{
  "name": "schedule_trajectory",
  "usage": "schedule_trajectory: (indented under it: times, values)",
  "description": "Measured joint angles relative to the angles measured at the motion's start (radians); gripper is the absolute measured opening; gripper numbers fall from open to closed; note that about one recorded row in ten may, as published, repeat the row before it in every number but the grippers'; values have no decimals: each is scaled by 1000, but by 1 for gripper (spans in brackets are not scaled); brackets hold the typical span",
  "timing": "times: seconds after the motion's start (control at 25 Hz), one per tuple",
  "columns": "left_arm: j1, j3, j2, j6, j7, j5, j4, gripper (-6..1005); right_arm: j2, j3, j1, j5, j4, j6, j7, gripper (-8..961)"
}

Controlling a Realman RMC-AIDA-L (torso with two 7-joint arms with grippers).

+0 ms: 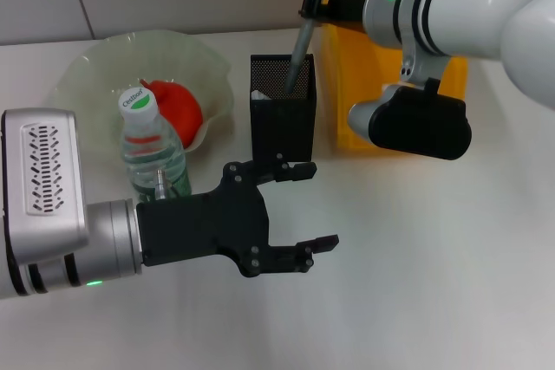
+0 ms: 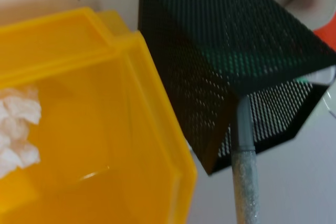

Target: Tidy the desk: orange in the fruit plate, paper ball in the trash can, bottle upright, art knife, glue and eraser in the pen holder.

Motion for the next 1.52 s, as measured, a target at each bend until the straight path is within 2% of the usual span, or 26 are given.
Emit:
schedule_trajectory:
  times: [0.68,1.36,1.52]
  values:
    - [2,24,0,-6,31,-37,-14,813,0,-36,26,0,74,77,-8,130]
    - [2,38,0,-11,31,-37,-14,813,0,-61,17,0,82,118,14,129]
    - [8,38,0,-9,32,-38,-14,813,0,-64,13,0,92,129,13,161]
